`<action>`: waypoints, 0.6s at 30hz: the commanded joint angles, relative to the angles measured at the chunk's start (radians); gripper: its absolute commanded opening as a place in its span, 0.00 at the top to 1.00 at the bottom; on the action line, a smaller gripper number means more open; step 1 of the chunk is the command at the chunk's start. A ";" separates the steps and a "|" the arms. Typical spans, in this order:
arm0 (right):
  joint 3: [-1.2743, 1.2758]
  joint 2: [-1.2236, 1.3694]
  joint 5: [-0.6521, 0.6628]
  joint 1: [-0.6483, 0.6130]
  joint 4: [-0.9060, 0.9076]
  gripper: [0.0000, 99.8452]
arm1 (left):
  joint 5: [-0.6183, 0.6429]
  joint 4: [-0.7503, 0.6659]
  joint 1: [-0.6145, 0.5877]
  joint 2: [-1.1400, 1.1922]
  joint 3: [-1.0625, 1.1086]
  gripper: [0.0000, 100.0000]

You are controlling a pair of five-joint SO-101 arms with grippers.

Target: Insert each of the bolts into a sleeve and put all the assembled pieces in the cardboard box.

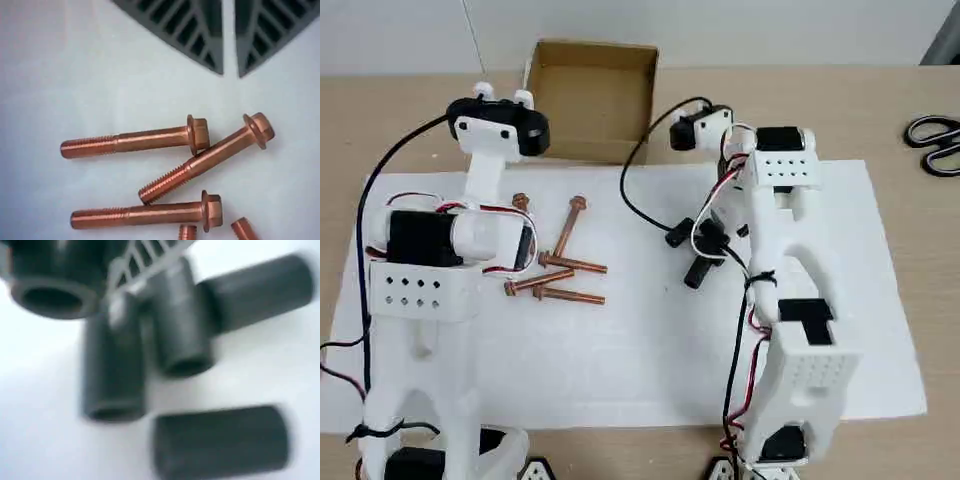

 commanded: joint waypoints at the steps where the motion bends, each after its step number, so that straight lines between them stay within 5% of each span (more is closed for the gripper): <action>1: -0.018 -0.147 -0.063 -0.012 0.062 1.00 | 0.000 -0.011 -0.003 -0.008 0.013 0.99; 8: -0.017 -0.280 -0.189 -0.051 0.240 1.00 | 0.008 -0.011 -0.003 -0.008 0.018 0.99; 18: 0.144 -0.713 -0.436 -0.058 0.249 1.00 | 0.259 -0.009 -0.003 -0.009 0.012 0.99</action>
